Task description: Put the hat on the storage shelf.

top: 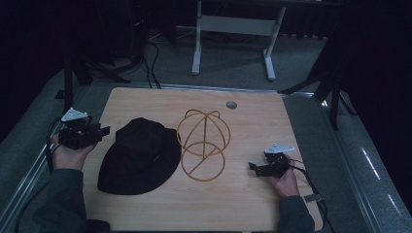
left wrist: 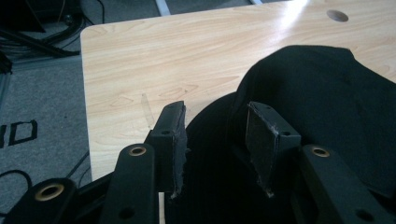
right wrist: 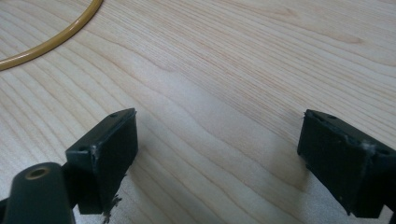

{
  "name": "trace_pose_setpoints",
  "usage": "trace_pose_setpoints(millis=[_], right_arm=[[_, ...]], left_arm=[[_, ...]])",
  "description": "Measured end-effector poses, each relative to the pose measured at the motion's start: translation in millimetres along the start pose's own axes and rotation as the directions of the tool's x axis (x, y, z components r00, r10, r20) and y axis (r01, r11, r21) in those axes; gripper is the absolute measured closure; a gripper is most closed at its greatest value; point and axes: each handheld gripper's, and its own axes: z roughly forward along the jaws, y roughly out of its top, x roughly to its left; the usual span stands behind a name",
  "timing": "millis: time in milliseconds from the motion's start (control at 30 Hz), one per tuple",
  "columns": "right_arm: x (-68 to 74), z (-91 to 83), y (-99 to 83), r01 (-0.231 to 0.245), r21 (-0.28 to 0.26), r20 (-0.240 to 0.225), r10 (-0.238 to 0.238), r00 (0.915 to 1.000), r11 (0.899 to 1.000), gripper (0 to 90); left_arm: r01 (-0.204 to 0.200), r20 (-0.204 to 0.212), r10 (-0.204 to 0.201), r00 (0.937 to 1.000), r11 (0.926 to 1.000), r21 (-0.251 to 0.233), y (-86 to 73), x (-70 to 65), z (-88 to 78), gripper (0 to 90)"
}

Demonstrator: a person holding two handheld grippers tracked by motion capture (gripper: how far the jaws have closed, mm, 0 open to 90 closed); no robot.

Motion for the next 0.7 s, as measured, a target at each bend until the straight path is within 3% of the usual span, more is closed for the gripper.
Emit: trace_pose_setpoints(millis=[367, 700], right_arm=[[1.1, -0.6, -0.6, -0.010, 0.000, 0.011, 0.010, 0.9999, 1.000, 12.1], [1.5, -1.2, -1.0, -0.014, 0.001, 0.014, 0.014, 0.9998, 1.000, 12.1]], left_arm=[[-0.011, 0.038, 0.010, 0.9992, 0.9997, 0.022, -1.3, -4.5, -3.7, 58.0], [-0.072, 0.110, 0.063, 0.9920, 0.9942, 0.079, 1.4, -9.8, -7.9, 57.8]])
